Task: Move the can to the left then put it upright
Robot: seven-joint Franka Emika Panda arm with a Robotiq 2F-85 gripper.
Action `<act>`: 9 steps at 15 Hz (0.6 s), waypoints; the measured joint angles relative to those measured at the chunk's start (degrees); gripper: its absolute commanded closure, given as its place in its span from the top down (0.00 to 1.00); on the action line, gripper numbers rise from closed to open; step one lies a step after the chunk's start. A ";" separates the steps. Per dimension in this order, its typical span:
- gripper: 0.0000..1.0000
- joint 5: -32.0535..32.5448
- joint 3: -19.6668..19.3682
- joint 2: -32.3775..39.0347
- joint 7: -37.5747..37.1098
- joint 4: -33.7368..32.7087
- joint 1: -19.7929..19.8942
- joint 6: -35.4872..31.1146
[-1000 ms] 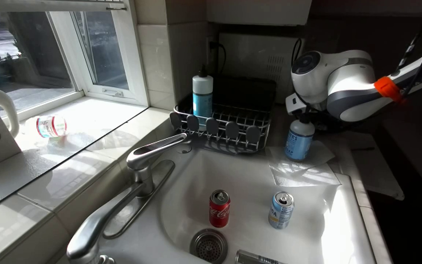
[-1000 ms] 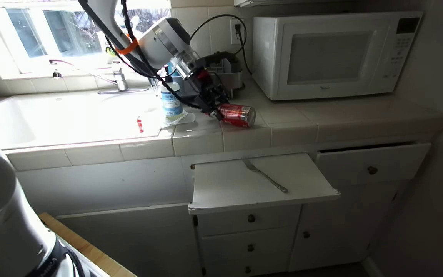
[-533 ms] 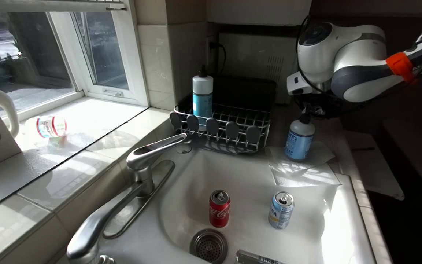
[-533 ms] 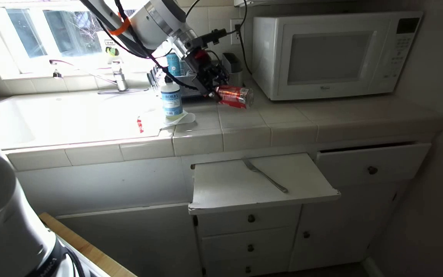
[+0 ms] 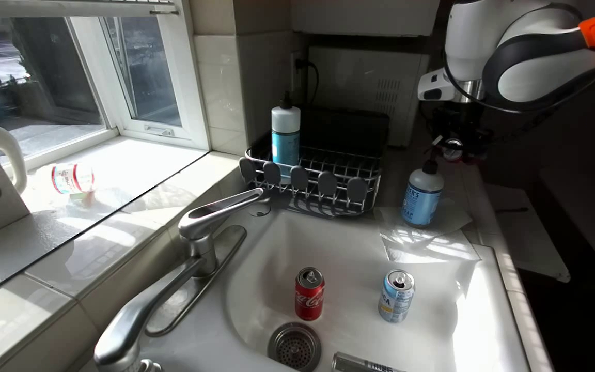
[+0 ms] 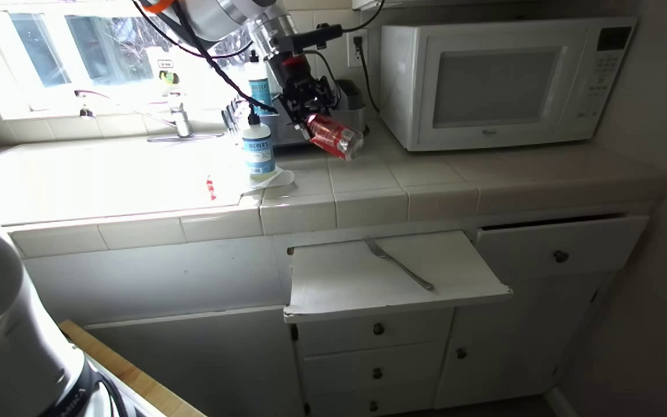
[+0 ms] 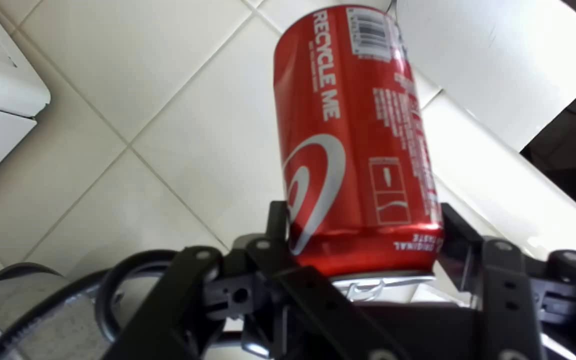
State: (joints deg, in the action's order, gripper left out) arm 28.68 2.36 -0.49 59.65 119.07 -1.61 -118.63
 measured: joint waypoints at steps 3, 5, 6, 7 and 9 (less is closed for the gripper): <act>0.46 -4.26 -1.45 -2.60 -0.01 2.20 0.81 -6.77; 0.46 -6.89 -2.56 -4.48 0.04 4.13 1.28 -12.26; 0.46 -8.30 -3.16 -5.38 0.17 5.09 1.42 -14.66; 0.46 -9.98 -3.79 -6.26 0.51 6.08 1.53 -17.04; 0.46 -14.61 -5.18 -7.72 2.11 7.93 1.58 -21.23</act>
State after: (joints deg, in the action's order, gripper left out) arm 14.07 -2.82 -8.21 61.76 127.00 -0.04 -139.86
